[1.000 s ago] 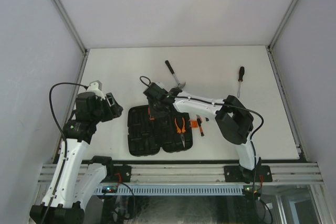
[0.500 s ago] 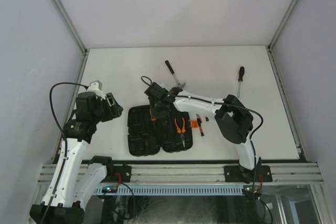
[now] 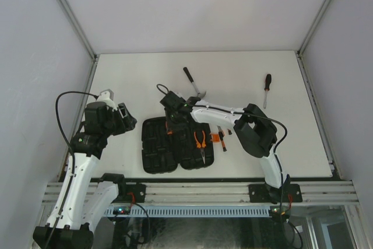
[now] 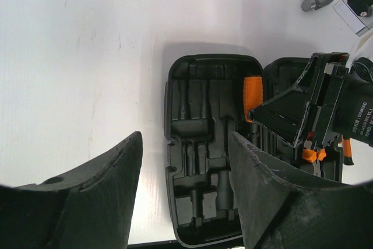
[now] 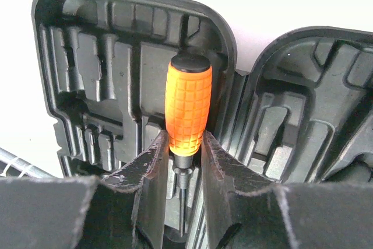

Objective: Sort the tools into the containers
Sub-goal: Place the screwdriver in the storage box.

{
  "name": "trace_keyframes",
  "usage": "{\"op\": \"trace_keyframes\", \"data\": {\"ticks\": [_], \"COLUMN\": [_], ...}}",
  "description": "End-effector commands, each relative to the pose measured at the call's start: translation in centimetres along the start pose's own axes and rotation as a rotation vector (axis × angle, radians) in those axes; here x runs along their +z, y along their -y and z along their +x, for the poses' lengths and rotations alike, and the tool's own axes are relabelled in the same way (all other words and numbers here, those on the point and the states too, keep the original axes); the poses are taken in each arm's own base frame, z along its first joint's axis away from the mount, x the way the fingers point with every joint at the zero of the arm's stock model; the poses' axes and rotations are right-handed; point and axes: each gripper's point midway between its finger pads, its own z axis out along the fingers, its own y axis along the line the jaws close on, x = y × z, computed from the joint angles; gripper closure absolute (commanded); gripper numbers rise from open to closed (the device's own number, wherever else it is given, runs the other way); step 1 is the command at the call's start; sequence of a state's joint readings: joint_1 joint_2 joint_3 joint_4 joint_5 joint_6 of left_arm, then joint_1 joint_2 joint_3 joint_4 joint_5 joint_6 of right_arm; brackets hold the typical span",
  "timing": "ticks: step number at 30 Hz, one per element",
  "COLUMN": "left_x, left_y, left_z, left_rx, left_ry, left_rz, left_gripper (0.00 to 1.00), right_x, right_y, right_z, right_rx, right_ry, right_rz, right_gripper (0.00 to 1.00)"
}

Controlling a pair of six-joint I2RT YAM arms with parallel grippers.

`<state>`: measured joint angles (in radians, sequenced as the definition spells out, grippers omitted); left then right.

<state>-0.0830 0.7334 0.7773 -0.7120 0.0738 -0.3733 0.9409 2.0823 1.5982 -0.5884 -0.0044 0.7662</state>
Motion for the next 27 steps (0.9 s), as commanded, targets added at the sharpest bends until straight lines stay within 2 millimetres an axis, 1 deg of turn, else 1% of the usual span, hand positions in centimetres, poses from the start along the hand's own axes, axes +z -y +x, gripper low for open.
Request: {"op": "trace_keyframes", "data": {"ticks": [1,8,14,18,21,27], "left_x": [0.12,0.14,0.11,0.11,0.09,0.1], "left_y": [0.55,0.51,0.52,0.55,0.55,0.55], "left_z": [-0.93,-0.86,-0.93,-0.91,-0.95,-0.93], "left_rx": [0.019,0.018,0.018,0.02,0.019,0.019], "left_ry": [0.037,0.035,0.037,0.037,0.038,0.038], "left_rz": [0.026,0.025,0.025,0.026,0.026,0.026], "left_gripper": [0.35,0.35,0.35,0.35,0.35,0.35], "right_x": [-0.41,-0.11,0.18,0.45,0.5,0.14], "right_y": [-1.3,-1.05,-0.79,-0.82,-0.83,-0.78], "right_z": [-2.37,-2.9,-2.93,-2.78,-2.62,-2.61], "right_rx": [0.029,0.058,0.068,0.07,0.068,0.067], "right_ry": [0.056,0.059,0.052,0.041,0.035,0.037], "right_rz": [-0.041,-0.034,-0.028,-0.03,-0.029,-0.026], "right_gripper": [0.75,0.75,0.73,0.69,0.63,0.6]}}
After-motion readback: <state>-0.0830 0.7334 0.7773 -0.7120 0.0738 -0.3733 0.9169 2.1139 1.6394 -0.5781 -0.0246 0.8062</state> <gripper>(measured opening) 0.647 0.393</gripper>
